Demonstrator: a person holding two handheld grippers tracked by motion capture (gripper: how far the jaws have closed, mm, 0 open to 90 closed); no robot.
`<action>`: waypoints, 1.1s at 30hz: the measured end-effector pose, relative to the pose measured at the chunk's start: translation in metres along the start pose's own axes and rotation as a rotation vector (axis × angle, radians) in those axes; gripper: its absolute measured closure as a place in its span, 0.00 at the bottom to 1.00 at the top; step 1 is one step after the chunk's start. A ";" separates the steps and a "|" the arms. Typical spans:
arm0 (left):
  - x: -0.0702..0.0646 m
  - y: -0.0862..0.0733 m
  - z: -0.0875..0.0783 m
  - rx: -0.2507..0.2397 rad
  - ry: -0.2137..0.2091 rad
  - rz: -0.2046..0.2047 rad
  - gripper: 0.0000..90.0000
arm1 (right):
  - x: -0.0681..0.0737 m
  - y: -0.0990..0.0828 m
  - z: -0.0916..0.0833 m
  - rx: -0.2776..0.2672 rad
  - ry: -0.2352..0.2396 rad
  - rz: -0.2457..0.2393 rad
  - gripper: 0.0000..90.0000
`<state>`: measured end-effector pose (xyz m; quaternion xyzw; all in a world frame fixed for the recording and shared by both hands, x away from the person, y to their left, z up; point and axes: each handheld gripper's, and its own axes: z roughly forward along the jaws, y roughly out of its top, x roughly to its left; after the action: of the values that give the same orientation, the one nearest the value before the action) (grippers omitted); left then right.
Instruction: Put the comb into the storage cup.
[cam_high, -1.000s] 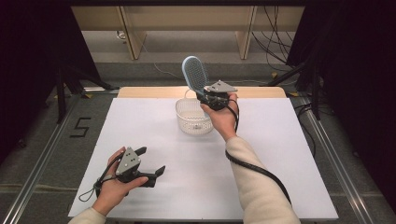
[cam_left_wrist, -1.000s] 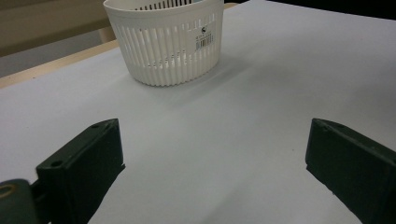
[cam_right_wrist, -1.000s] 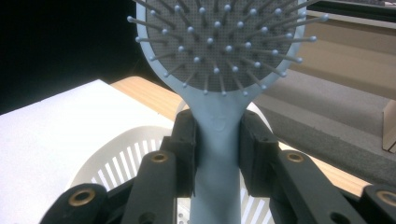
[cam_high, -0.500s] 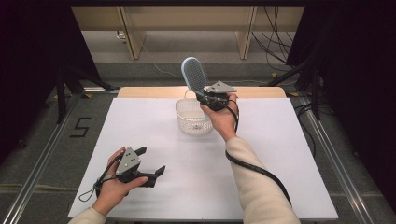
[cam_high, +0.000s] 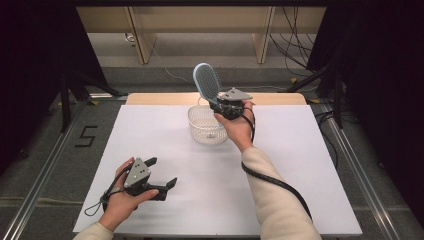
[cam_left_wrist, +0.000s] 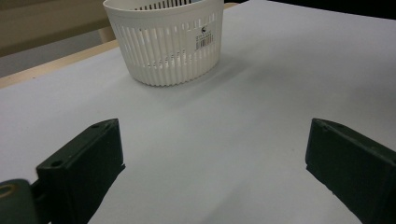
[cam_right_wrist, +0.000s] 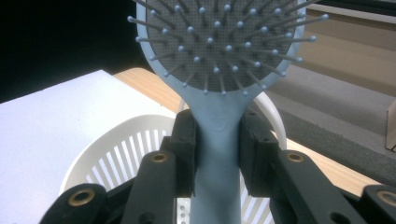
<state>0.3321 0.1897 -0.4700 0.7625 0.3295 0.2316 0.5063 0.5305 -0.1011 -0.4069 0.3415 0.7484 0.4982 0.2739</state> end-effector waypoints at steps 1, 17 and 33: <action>0.000 0.000 0.000 0.000 0.000 0.000 0.04 | 0.000 0.000 0.000 0.002 0.000 -0.003 0.78; 0.000 0.000 0.000 0.004 -0.002 0.000 0.04 | 0.000 -0.002 0.002 0.023 0.003 -0.018 0.78; 0.000 0.000 0.000 0.003 -0.001 0.002 0.04 | 0.001 -0.005 0.005 0.058 0.007 -0.045 0.78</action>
<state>0.3321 0.1893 -0.4703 0.7636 0.3288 0.2310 0.5054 0.5323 -0.0991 -0.4136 0.3307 0.7710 0.4713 0.2722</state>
